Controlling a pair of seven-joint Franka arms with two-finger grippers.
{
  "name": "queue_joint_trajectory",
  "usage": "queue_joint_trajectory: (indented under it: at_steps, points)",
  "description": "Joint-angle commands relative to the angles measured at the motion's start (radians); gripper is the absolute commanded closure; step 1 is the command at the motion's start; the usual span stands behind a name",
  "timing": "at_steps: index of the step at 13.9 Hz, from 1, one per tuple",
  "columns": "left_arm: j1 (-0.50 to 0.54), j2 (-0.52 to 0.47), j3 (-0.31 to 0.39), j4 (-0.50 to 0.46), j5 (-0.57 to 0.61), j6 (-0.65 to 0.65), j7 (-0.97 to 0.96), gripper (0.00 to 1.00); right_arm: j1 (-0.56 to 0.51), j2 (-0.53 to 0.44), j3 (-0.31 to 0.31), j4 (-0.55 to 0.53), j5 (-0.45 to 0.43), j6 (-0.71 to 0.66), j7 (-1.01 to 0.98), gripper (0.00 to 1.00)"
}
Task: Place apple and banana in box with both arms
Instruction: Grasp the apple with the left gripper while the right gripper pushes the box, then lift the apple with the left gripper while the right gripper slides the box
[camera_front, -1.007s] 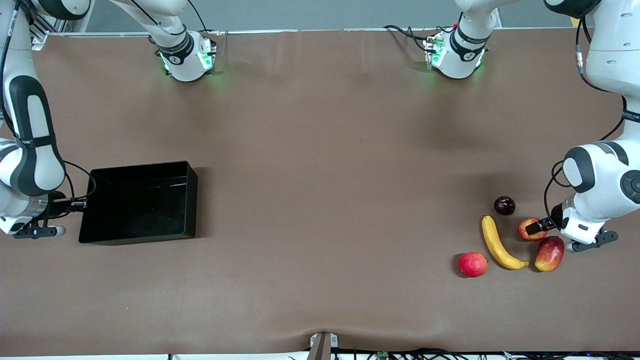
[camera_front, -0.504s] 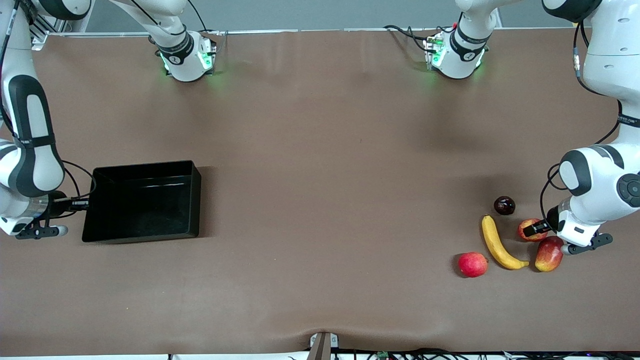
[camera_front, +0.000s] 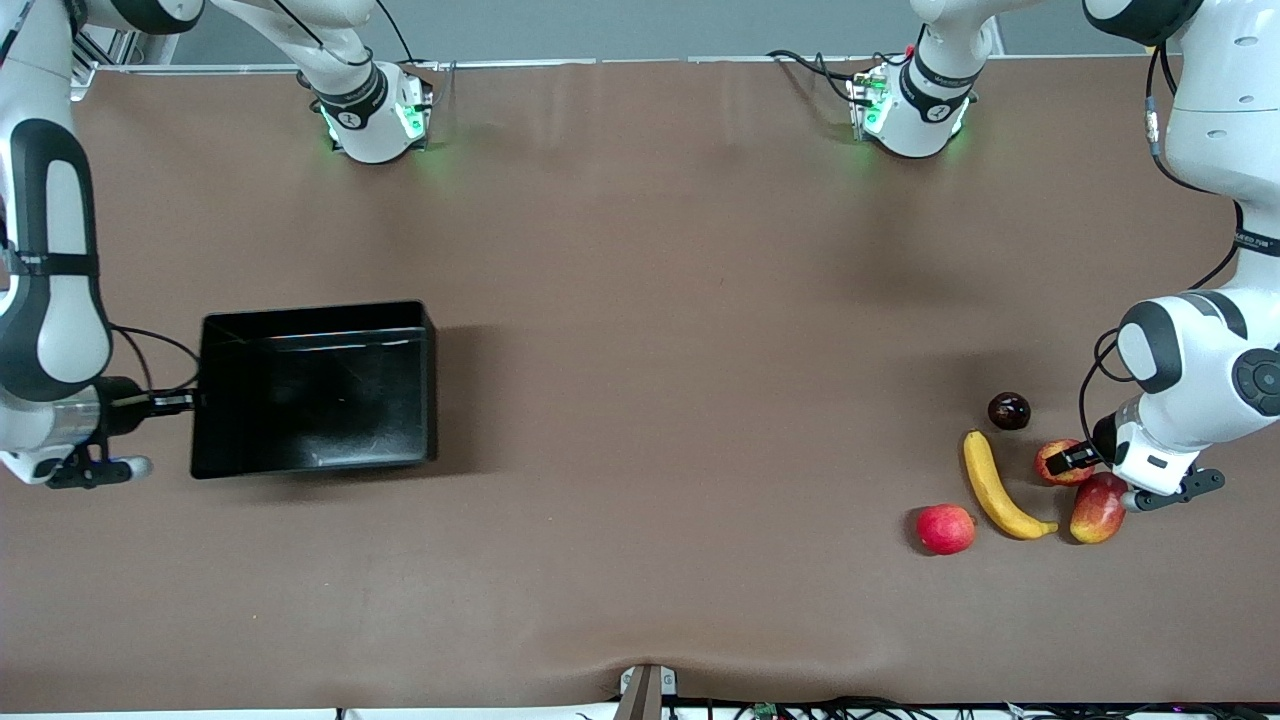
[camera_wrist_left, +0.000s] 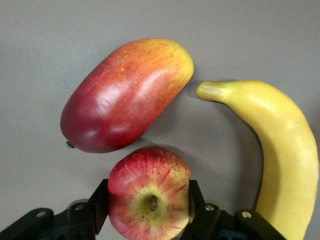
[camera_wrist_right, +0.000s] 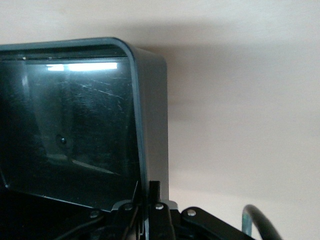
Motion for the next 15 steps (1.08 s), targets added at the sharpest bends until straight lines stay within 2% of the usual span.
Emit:
queue_joint_trajectory:
  at_steps: [1, 6, 11, 13, 15]
  points:
    - [-0.001, -0.056, -0.003, 0.008, -0.009, -0.092, 0.016, 1.00, 0.080, -0.027, -0.001, 0.002, 0.066, -0.048, 0.108, 1.00]
    - [-0.001, -0.171, -0.012, 0.012, -0.009, -0.253, 0.068, 1.00, 0.258, -0.031, -0.003, -0.006, 0.124, -0.028, 0.243, 1.00]
    - [-0.001, -0.312, -0.127, 0.014, -0.012, -0.418, 0.051, 1.00, 0.448, -0.027, -0.003, -0.009, 0.150, 0.052, 0.401, 1.00]
    - [-0.002, -0.334, -0.187, 0.020, -0.012, -0.460, 0.042, 1.00, 0.508, -0.022, -0.004, -0.010, 0.213, 0.084, 0.415, 1.00]
    - [-0.004, -0.334, -0.232, 0.054, -0.009, -0.532, -0.022, 1.00, 0.574, -0.012, -0.004, -0.038, 0.221, 0.156, 0.432, 1.00]
